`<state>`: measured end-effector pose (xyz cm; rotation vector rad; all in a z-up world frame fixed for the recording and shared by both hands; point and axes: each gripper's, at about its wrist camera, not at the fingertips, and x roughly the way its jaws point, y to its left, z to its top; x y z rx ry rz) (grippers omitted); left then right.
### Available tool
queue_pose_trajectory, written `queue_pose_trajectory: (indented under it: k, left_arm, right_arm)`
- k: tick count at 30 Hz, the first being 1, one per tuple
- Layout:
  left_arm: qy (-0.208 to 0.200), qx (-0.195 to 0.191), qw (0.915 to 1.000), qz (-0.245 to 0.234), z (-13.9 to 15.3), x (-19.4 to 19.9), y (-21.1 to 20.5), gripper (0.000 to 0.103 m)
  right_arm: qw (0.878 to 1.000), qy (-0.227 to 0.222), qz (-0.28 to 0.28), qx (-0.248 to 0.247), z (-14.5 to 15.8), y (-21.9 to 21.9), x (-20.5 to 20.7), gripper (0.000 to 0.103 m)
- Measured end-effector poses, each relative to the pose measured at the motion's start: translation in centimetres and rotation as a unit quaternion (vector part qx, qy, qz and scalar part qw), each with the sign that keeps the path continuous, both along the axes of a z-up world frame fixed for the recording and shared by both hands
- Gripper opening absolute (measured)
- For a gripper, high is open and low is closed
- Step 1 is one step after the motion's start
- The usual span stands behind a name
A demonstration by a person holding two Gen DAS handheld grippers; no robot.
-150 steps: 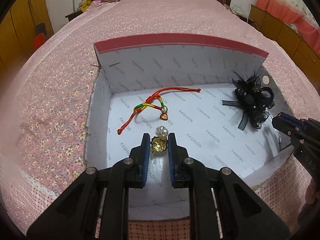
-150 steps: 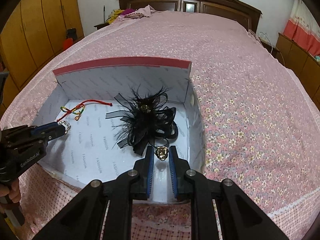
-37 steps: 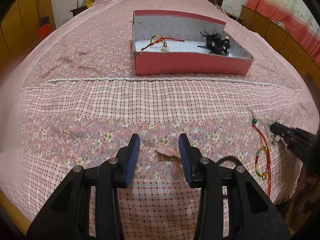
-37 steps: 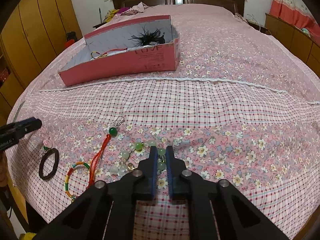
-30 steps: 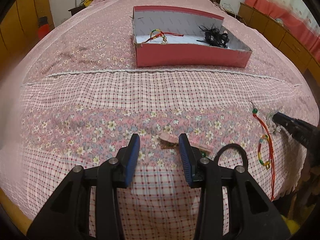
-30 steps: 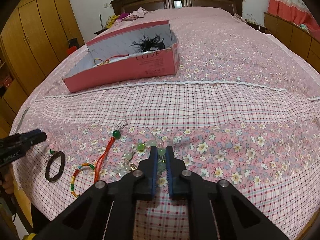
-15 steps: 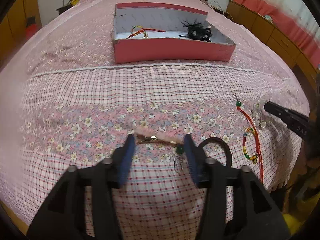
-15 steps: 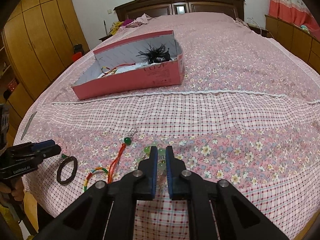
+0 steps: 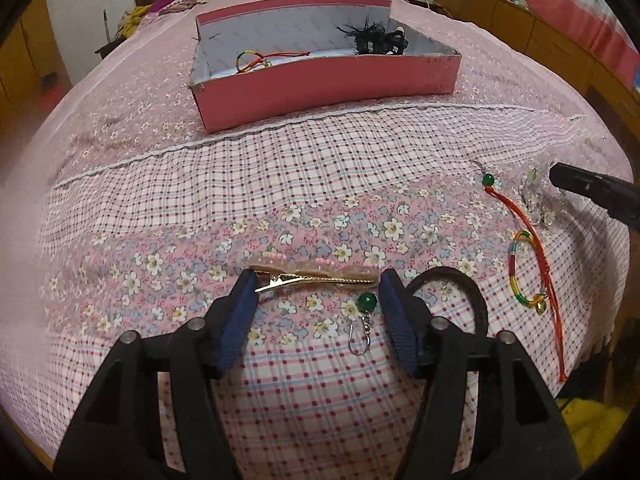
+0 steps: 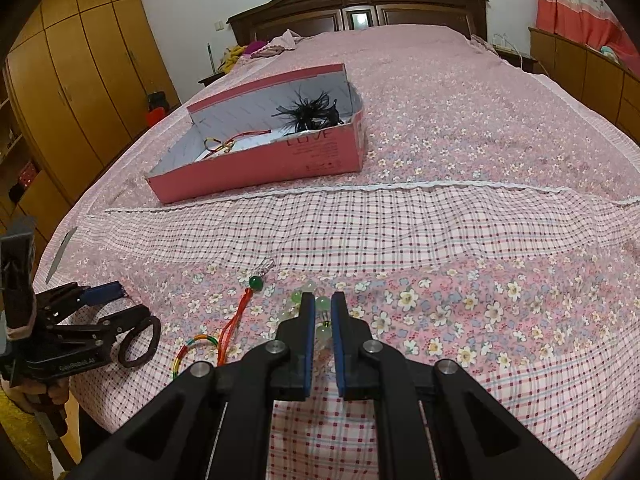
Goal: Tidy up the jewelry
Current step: 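Carry the bead bracelet and pink-flowered hair clip over the shoebox with both grippers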
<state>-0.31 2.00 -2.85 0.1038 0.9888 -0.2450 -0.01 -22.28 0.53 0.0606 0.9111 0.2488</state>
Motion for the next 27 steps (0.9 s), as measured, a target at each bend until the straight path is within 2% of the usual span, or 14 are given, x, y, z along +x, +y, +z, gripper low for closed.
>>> queue_pose_trajectory:
  k: [11,27]
  left_arm:
    - [-0.010,-0.013,0.9999,0.005,0.5,0.2,0.1,0.055]
    - [-0.049,-0.034,0.9981,0.014,4.8,0.3,0.9,0.055]
  right_arm:
    - [1.000,-0.006,0.004,0.008,0.7,0.3,-0.1,0.010]
    - [0.999,-0.037,0.023,0.003,3.3,1.4,0.3,0.009]
